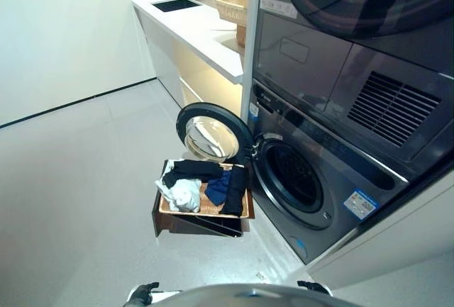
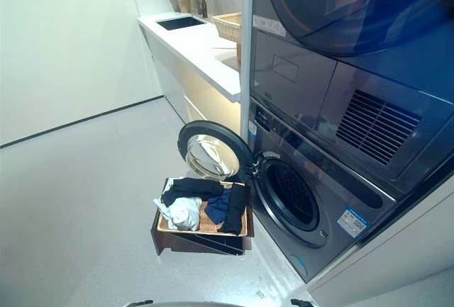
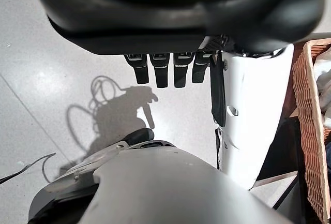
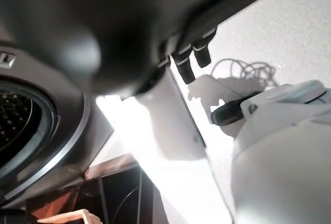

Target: Pick up the clothes and place them into the washing machine

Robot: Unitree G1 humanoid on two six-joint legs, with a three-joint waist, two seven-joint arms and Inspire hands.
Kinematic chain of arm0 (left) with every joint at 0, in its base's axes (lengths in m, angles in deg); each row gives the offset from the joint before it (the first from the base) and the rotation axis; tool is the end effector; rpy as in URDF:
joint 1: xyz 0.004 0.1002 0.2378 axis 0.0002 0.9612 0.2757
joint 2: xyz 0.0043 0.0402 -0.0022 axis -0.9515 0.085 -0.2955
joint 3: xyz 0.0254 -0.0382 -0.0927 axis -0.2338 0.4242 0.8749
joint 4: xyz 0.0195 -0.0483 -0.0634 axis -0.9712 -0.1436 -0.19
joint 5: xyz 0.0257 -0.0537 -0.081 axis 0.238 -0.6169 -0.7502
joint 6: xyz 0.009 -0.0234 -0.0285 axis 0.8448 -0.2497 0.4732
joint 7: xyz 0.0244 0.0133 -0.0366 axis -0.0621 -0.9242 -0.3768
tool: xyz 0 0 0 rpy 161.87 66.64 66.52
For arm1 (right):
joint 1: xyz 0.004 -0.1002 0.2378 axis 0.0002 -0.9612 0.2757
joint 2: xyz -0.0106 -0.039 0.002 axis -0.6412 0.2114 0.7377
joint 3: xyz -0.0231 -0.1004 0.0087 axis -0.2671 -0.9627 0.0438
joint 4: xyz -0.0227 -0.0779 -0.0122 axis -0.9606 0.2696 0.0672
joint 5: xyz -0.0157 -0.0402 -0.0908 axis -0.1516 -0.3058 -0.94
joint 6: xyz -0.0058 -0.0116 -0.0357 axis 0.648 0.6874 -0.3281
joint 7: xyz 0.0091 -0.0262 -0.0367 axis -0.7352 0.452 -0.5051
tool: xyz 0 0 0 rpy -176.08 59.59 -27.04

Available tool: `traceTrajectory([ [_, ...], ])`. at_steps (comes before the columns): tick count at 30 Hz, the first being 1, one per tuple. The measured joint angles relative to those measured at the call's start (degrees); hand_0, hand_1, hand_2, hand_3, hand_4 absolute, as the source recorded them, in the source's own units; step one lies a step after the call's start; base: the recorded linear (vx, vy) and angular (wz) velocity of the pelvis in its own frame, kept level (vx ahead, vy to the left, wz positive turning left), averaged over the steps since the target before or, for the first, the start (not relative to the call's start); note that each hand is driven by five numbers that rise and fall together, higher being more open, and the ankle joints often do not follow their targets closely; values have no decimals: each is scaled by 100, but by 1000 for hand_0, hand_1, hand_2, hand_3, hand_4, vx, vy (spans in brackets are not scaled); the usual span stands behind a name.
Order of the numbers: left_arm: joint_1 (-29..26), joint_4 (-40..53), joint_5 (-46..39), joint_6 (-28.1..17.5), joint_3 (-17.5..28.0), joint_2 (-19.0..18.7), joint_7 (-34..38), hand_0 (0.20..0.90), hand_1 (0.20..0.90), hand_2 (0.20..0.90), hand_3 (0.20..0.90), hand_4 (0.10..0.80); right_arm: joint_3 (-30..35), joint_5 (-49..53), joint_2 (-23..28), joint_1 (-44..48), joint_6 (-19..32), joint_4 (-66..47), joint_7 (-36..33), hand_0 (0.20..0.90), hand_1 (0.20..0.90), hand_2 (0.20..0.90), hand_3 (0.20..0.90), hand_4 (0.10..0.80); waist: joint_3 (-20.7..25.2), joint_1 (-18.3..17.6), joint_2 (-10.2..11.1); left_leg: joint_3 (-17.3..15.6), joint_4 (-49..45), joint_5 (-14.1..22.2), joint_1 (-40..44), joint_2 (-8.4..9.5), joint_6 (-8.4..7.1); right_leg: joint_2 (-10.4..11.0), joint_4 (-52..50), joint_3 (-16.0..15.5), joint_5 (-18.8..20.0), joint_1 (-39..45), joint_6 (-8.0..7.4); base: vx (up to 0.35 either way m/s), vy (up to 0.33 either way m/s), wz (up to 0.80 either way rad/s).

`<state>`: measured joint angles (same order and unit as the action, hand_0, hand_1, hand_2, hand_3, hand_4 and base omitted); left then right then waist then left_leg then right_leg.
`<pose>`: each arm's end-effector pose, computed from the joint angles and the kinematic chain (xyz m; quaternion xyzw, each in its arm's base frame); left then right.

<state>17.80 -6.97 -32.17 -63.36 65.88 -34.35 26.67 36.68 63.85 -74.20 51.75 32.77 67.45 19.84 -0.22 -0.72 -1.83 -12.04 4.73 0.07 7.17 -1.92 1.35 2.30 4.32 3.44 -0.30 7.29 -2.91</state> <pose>0.0355 0.2066 -0.1259 0.1199 0.6216 0.0322 0.7734 0.0430 -0.2163 -0.1232 -0.1506 0.6160 -0.0365 0.7723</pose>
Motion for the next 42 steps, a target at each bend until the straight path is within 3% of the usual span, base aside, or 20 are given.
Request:
traceTrajectory([
  [11, -23, 0, 28, -1, -1, -4, 1, 900, 900, 900, 900, 800, -219, -416, 136, 16, 16, -28, 53, 900, 900, 900, 900, 800, 60, 4, 37, 1, -11, -9, -69, -3, -5, -8, -10, -2, 1, -76, -2, 0, 0, 0],
  [42, -141, 6, -1, -2, -17, -48, -13, 900, 900, 900, 900, 800, -124, -233, 131, 84, 16, -120, 93, 900, 900, 900, 900, 800, -168, -8, 88, -82, -12, 1, -67, -22, -15, -27, -25, 75, 0, -121, -1, 0, 0, 0],
])
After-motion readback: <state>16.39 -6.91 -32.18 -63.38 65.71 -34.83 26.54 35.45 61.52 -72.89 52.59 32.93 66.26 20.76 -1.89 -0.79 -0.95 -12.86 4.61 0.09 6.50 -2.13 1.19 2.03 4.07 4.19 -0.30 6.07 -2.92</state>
